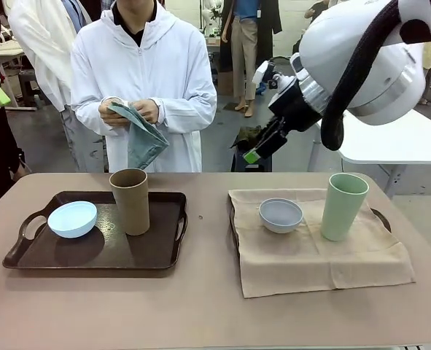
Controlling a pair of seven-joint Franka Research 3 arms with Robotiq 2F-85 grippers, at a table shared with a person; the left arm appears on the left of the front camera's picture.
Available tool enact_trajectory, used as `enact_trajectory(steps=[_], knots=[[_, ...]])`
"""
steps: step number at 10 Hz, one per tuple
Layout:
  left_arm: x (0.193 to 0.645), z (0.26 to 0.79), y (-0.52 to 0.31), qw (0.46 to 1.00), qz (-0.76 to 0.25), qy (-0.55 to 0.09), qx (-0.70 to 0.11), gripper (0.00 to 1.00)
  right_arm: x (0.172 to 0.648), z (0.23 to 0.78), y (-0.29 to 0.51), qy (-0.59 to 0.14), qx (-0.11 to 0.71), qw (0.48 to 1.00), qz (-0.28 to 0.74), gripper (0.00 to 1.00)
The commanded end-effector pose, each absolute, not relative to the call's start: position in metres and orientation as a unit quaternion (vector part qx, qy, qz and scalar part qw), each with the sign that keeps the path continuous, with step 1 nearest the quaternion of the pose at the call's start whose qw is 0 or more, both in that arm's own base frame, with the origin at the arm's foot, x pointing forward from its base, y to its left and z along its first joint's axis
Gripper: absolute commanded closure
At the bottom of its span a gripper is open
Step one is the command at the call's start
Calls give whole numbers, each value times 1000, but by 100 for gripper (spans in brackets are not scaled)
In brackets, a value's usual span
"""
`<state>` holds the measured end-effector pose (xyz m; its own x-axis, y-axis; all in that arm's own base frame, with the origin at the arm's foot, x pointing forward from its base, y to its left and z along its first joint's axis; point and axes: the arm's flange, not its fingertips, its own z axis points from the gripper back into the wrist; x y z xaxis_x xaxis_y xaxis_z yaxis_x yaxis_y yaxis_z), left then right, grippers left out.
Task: Set up a tray with a mat and arrange the tableware.
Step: Pick up the Picnic Bowl and Reusable plastic cup from the Handle tray in front of the human's position and hold them in the air.
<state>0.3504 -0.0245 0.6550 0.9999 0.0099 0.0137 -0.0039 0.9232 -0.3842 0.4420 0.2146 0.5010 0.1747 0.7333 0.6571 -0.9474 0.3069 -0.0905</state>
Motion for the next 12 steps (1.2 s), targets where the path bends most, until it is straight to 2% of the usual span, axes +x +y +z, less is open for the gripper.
enact_trajectory(steps=[1,2,4,7,8,11,12], knots=[[394,615,-51,996,15,6,-91,3,478,457,261,-351,217,663,624,0],[402,590,-61,997,-1,12,-72,3,484,442,284,-360,229,643,636,0],[422,544,-65,997,-14,19,-68,3,500,417,314,-364,221,638,642,0],[433,497,-47,998,12,18,-58,3,508,382,360,-380,224,558,703,0],[432,490,-41,998,24,20,-61,3,510,375,371,-378,229,553,707,0],[430,492,-35,995,18,36,-96,3,506,366,380,-323,242,606,686,0],[432,497,-35,994,14,34,-103,3,502,372,372,-325,245,613,677,0]])
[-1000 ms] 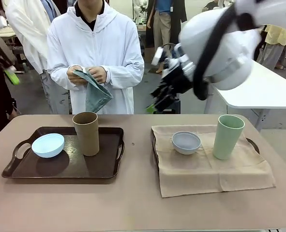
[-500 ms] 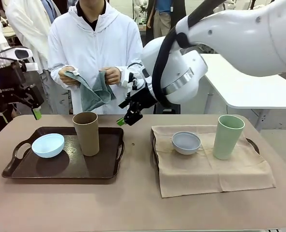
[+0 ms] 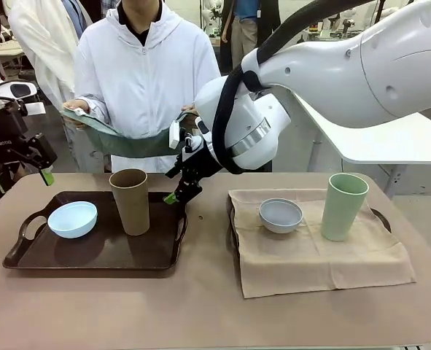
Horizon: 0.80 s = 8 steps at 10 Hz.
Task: Set up a tray with a mat and arrange the tableware.
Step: Pick up the Picnic Bowl and Reusable plastic cup from the Handle tray in front of the human's position and hold them in the air.
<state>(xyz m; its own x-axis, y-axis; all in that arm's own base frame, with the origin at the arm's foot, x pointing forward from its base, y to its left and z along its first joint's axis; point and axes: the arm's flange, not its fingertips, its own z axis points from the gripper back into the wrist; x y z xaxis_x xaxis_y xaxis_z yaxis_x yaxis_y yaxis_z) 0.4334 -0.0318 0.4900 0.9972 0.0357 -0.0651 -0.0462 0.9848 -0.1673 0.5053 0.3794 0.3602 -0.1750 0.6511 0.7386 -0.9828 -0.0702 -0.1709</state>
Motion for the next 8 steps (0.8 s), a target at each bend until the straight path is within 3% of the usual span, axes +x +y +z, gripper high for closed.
enact_trajectory(steps=[1,2,3,7,8], knots=[[431,503,-37,994,9,31,-109,3,496,377,369,-325,244,623,668,0],[429,515,-40,992,-3,26,-124,3,492,387,364,-299,250,657,645,0],[433,494,-35,995,19,29,-92,3,506,364,375,-332,248,607,678,0],[446,495,-40,993,-10,41,-115,3,505,363,373,-324,270,618,663,0],[449,482,-42,996,-20,30,-87,3,509,353,371,-336,276,620,653,0]])
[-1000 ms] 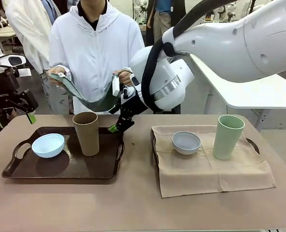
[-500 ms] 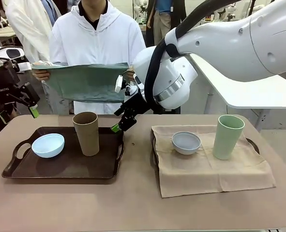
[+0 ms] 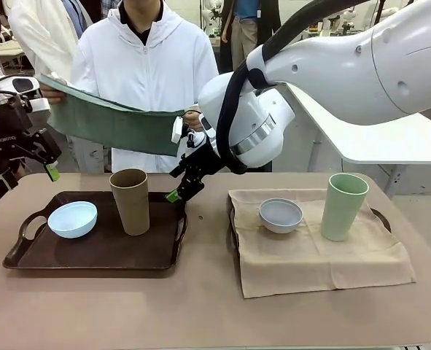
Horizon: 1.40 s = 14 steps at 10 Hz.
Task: Set up a tray with a mat and arrange the tableware.
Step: Pick up the Picnic Bowl and Reusable plastic cup from the Handle tray in front of the human's position and hold them in the air.
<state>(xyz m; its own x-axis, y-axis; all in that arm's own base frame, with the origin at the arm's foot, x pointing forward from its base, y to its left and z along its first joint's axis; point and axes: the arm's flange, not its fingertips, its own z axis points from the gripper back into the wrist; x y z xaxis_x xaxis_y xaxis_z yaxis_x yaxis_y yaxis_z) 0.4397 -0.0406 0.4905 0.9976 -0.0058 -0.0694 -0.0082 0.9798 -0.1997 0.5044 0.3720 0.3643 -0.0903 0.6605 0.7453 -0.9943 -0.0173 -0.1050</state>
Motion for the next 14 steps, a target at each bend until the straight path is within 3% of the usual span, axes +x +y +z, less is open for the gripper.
enact_trajectory(steps=[1,5,14], knots=[[448,473,-40,998,-22,5,-57,3,515,345,372,-349,291,625,635,0],[439,453,-36,999,1,-53,5,3,520,319,393,-347,336,605,633,0],[471,398,-31,1000,6,-17,-10,3,516,301,444,-335,357,574,656,0]])
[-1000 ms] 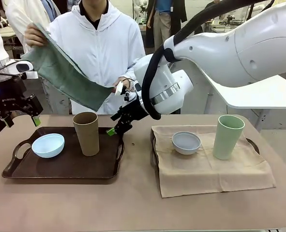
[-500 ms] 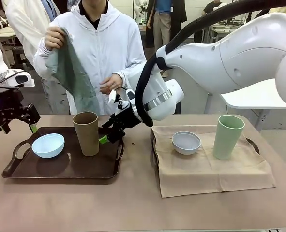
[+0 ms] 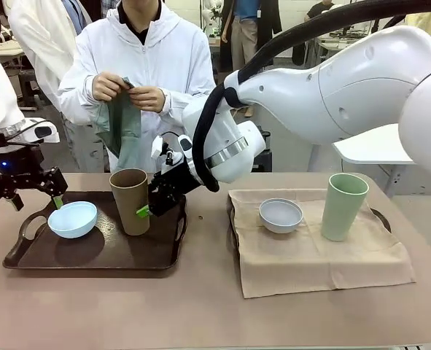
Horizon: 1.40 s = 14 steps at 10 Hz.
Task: Set up a tray with a mat and arrange the tableware.
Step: Pick up the Picnic Bowl and Reusable plastic cup from the Handle tray in front of the human's position and hold them in the air.
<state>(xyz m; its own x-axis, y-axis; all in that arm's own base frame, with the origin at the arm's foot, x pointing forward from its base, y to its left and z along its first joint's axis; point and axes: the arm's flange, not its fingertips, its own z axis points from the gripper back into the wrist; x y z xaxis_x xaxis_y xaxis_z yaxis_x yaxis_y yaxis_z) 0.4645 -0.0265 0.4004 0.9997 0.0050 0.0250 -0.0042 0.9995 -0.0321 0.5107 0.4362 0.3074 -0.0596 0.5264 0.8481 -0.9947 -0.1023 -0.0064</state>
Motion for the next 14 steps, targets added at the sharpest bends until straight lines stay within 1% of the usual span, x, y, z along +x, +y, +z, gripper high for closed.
enact_trajectory(steps=[1,5,7,10,11,12,13,14], knots=[[475,392,-32,1000,3,-10,-12,3,519,299,451,-333,358,572,659,0],[488,369,-37,999,-7,11,-32,3,525,289,464,-324,375,567,657,0],[498,350,-40,999,-7,20,-39,3,527,288,466,-328,369,570,657,0],[512,335,-40,998,-1,10,-57,3,528,286,465,-335,370,564,658,0],[513,336,-39,998,-4,4,-60,56,528,286,465,-338,368,557,663,59],[512,337,-39,998,0,0,-58,55,527,285,464,-339,370,555,664,59],[511,339,-36,999,7,-2,-52,100,527,286,464,-340,370,554,664,100],[510,340,-36,999,9,-2,-50,59,527,286,464,-341,370,553,664,63]])
